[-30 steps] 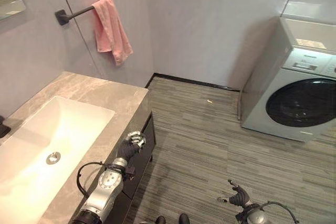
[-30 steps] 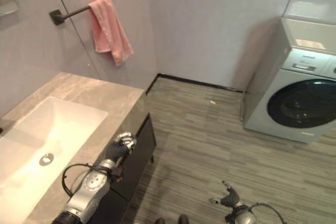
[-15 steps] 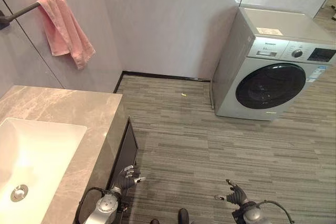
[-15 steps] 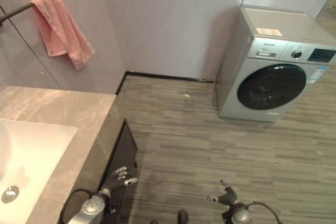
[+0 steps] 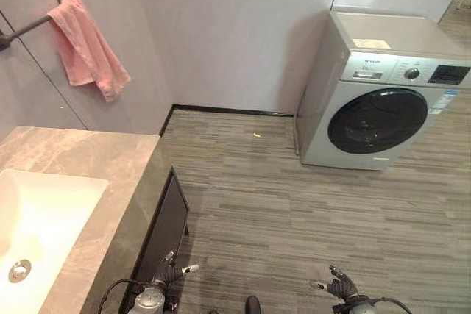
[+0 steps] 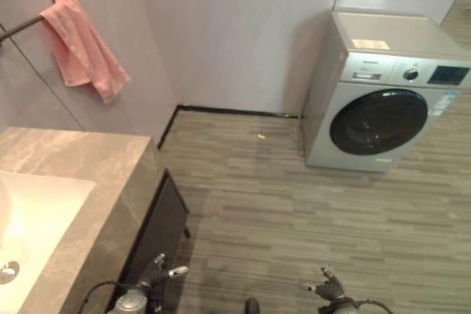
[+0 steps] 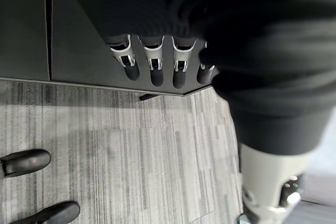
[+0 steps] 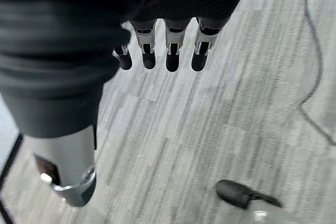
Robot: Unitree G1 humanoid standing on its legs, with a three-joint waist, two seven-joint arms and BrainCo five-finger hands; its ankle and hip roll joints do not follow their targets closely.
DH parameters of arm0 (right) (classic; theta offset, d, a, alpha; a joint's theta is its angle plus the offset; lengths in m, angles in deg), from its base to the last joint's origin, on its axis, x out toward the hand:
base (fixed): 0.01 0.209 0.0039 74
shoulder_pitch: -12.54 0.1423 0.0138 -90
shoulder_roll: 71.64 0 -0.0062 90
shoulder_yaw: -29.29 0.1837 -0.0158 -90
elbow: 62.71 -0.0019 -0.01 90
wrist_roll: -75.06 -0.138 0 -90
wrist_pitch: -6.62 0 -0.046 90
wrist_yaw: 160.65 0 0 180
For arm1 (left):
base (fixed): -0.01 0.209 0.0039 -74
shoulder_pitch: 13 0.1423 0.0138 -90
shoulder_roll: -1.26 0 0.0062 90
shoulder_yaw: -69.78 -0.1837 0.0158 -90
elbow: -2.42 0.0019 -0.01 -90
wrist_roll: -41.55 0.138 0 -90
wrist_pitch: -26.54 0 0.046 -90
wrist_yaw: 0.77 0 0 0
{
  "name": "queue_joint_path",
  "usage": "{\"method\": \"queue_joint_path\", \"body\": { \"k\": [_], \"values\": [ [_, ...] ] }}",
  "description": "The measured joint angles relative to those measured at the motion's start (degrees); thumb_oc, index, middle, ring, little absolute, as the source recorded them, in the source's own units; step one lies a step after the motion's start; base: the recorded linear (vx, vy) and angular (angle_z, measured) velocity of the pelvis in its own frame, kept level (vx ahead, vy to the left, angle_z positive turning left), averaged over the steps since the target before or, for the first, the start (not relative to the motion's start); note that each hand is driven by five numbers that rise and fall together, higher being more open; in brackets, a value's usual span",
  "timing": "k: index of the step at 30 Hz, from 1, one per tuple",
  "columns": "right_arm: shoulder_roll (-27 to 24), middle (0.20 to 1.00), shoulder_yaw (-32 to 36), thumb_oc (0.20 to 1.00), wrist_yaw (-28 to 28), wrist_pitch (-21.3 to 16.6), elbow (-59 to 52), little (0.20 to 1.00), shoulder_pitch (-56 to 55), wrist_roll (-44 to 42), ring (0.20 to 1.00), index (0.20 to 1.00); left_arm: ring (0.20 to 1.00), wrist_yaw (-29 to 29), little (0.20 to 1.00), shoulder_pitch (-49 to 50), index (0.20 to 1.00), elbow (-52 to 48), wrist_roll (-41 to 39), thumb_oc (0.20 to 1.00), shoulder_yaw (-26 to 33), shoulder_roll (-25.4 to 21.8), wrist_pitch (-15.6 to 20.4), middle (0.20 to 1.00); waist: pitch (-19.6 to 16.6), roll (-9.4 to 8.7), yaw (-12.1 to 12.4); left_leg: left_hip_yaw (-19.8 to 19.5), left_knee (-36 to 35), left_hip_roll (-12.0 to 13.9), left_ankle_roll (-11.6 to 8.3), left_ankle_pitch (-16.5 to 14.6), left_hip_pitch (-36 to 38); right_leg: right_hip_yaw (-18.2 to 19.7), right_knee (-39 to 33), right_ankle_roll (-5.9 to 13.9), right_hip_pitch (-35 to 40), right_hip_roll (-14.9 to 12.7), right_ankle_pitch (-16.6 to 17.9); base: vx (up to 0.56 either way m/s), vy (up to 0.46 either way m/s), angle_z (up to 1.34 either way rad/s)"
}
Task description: Put brush and paste in cup on sink, flatten towel.
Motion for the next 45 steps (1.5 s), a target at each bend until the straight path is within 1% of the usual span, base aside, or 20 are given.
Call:
{"method": "queue_joint_path", "body": {
  "k": [3,5,7,9,11,13,18,22,26,27,29,31,33,34,36,37,40,43,44,45],
  "values": [
    [0.08,1.0,-0.3,1.0,-0.17,0.0,0.37,1.0,0.46,0.0,1.0,1.0,1.0,0.07,1.0,-1.85,1.0,1.31,0.68,1.0,0.05,-0.2,0.09,1.0,2.22,-1.75,0.05,-1.35,11.14,-0.3,-2.86,-1.02,-5.48,0.79,1.61,-1.63,-1.06,0.4,-1.05,0.0,-0.174,0.04],
    [-0.04,1.0,-0.26,1.0,-0.25,-0.01,0.59,1.0,1.02,0.02,1.0,1.0,1.0,0.06,1.0,-4.11,1.0,3.1,1.7,1.0,-0.01,-0.2,0.07,1.0,4.11,-3.83,0.13,-3.02,25.43,-1.88,-6.01,1.62,-13.28,2.69,3.12,-2.59,-1.59,-0.26,-1.33,0.04,-0.078,0.01],
    [-0.18,1.0,-0.28,1.0,-0.22,-0.04,0.94,1.0,1.09,0.01,1.0,1.0,1.0,0.07,1.0,-3.58,1.0,3.66,1.7,1.0,0.02,-0.09,0.01,1.0,4.42,-3.88,0.47,-3.75,30.41,-1.88,-4.65,1.1,-15.94,3.16,3.83,-3.23,-1.51,-0.07,-1.59,0.14,-0.042,-0.31],
    [0.22,1.0,-0.44,1.0,-0.24,-0.12,1.79,1.0,1.55,0.03,1.0,1.0,1.0,0.11,1.0,-3.89,1.0,4.01,1.69,1.0,0.07,0.01,0.09,1.0,4.48,-3.69,0.59,-2.58,26.8,-2.09,-3.86,0.4,-15.84,3.49,3.43,-4.19,-1.22,-0.36,-2.02,0.17,0.009,-0.07],
    [0.36,1.0,-0.28,1.0,-0.22,0.06,3.77,1.0,1.62,0.03,1.0,1.0,1.0,0.1,1.0,-5.27,1.0,5.01,1.69,1.0,-0.02,1.05,0.17,1.0,4.33,-4.08,0.29,-0.02,10.01,-3.81,-3.5,1.36,-14.6,3.81,0.41,-3.76,-1.02,-1.99,-2.23,0.2,0.021,0.1],
    [0.42,1.0,-0.34,1.0,-0.15,0.2,5.19,1.0,2.05,0.1,1.0,1.0,1.0,0.14,1.0,-5.26,1.0,5.89,1.7,1.0,-0.09,1.56,0.31,1.0,4.86,-1.42,1.14,0.47,-0.64,-2.58,-4.36,5.5,-14.76,5.15,-1.04,-3.6,0.62,-0.32,-0.82,0.26,0.023,-0.11],
    [0.59,1.0,-0.85,1.0,0.09,0.19,4.53,1.0,2.76,0.76,1.0,1.0,1.0,0.3,1.0,-4.64,1.0,6.57,1.72,1.0,0.31,1.88,0.28,1.0,4.58,1.78,3.8,2.61,-6.32,2.23,-7.31,7.98,-16.81,6.19,0.26,-6.29,2.69,4.11,-1.76,0.31,0.071,-0.24],
    [0.84,1.0,-0.73,1.0,0.16,0.06,3.66,1.0,2.9,2.76,1.0,1.0,1.0,1.26,1.0,-3.99,1.0,6.34,2.08,1.0,1.73,1.93,0.12,1.0,2.5,0.72,4.24,3.5,-1.09,1.18,-4.2,7.37,-14.58,9.68,3.42,-5.71,2.92,3.96,-5.55,0.3,0.148,-0.43],
    [1.42,1.0,-0.61,1.0,-0.09,0.38,4.72,1.0,3.39,2.84,1.0,1.0,1.0,1.31,1.0,-4.06,1.0,5.79,2.18,1.0,1.8,1.81,0.14,1.0,1.68,-0.48,3.5,3.52,-1.78,-2.56,1.97,9.18,-12.38,12.96,4.09,-1.84,4.98,1.12,-9.65,0.37,0.203,-0.34],
    [0.53,1.0,-0.69,1.0,-0.28,0.4,4.04,1.0,2.01,2.9,1.0,1.0,1.0,1.26,1.0,-2.43,1.0,4.54,2.4,1.0,1.59,2.17,0.15,1.0,0.51,1.05,3.06,4.54,-4.02,-1.55,3.78,11.35,-10.55,12.53,8.61,0.69,5.26,1.79,-12.86,0.27,0.17,-0.27],
    [1.43,1.0,-0.93,1.0,-0.24,0.56,4.21,1.0,1.36,3.0,1.0,1.0,1.0,1.27,1.0,-2.35,1.0,4.14,3.68,1.0,1.63,1.72,0.11,1.0,-0.04,-0.48,2.68,5.47,-3.02,-3.12,5.76,9.55,-9.17,12.28,14.4,2.96,4.59,0.49,-15.97,0.2,0.137,-0.11],
    [2.03,1.0,-1.4,1.0,-1.28,0.42,1.13,1.0,0.84,3.93,1.0,1.0,1.0,0.98,1.0,-2.15,1.0,2.02,4.44,1.0,-0.49,-0.12,0.21,1.0,-0.61,-1.49,2.98,5.95,-2.4,-4.85,7.2,6.67,-5.67,8.89,40.96,10.67,-6.51,-0.81,-18.01,0.17,0.173,-0.01],
    [2.25,1.0,-1.28,1.0,-1.34,0.43,-0.14,1.0,1.07,3.9,1.0,1.0,1.0,0.83,1.0,-3.26,1.0,1.46,4.45,1.0,-0.99,-0.44,0.11,1.0,-0.72,-3.14,3.03,5.25,-0.68,-7.63,9.22,4.13,-5.28,8.76,51.08,13.65,-11.19,-4.23,-13.73,0.33,0.255,0.29],
    [2.24,1.0,-0.65,1.0,-1.41,0.49,-1.35,1.0,1.0,3.83,1.0,1.0,1.0,0.7,1.0,-3.97,1.0,1.03,4.57,1.0,-1.7,-0.32,0.07,1.0,0.39,-2.52,3.07,3.78,-0.1,-8.56,11.44,1.65,-4.33,8.34,55.08,13.54,-13.15,-4.83,-12.42,0.37,0.205,0.27],
    [1.77,1.0,0.98,1.0,-1.36,0.33,-8.28,1.0,1.39,3.12,1.0,1.0,1.0,0.12,1.0,-4.99,1.0,1.13,6.22,1.0,-4.38,0.83,-0.27,1.0,4.15,1.27,1.79,1.15,0.56,-7.13,11.78,0.51,-0.24,4.68,60.57,9.48,-18.21,-1.06,-13.63,0.31,0.099,0.47],
    [2.15,1.0,0.38,1.0,-1.52,0.17,-9.85,1.0,1.26,2.55,1.0,1.0,1.0,-0.47,1.0,-5.11,1.0,1.1,6.19,1.0,-4.75,1.05,-0.25,1.0,4.69,2.52,0.81,-0.12,-0.05,-6.45,11.24,0.23,1.27,3.13,56.89,8.51,-20.95,0.19,-13.77,0.22,0.047,0.68],
    [2.38,1.0,-1.51,1.0,-2.4,-0.04,-10.64,1.0,0.93,2.23,1.0,1.0,1.0,-0.48,1.0,-4.39,1.0,1.06,6.23,1.0,-4.48,2.4,-0.01,1.0,4.68,0.93,0.86,-1.27,-2.58,-8.17,9.82,-0.79,5.57,-1.44,38.15,6.41,-25.5,-3.59,-12.66,0.34,-0.051,0.4],
    [2.31,1.0,-2.32,1.0,-2.38,0.0,-10.81,1.0,0.78,2.21,1.0,1.0,1.0,-0.4,1.0,-5.14,1.0,4.93,6.25,1.0,-4.41,2.26,-0.35,1.0,3.62,0.03,-0.27,-5.14,-1.06,-8.24,7.82,-6.12,8.68,4.06,7.34,7.76,-23.95,-3.82,-6.1,0.54,-0.156,0.55],
    [2.33,1.0,-2.3,1.0,-2.29,0.14,-10.02,1.0,0.2,2.24,1.0,1.0,1.0,0.05,1.0,-6.53,1.0,5.5,6.25,1.0,-4.4,1.99,-0.36,1.0,3.21,-0.45,-1.48,-7.69,-1.03,-7.0,6.39,-8.62,11.91,5.53,4.6,7.33,-22.56,-3.5,-2.74,0.53,-0.232,1.01],
    [2.61,1.0,-2.37,1.0,-2.3,0.25,-9.0,1.0,-0.71,2.24,1.0,1.0,1.0,0.09,1.0,-6.31,1.0,5.49,6.25,1.0,-4.56,1.93,-0.33,1.0,2.32,-0.97,-1.72,-8.94,-0.65,-6.37,5.03,-9.65,14.35,5.72,9.38,6.86,-21.32,-3.19,-1.58,0.53,-0.26,1.08]
  ]
}}
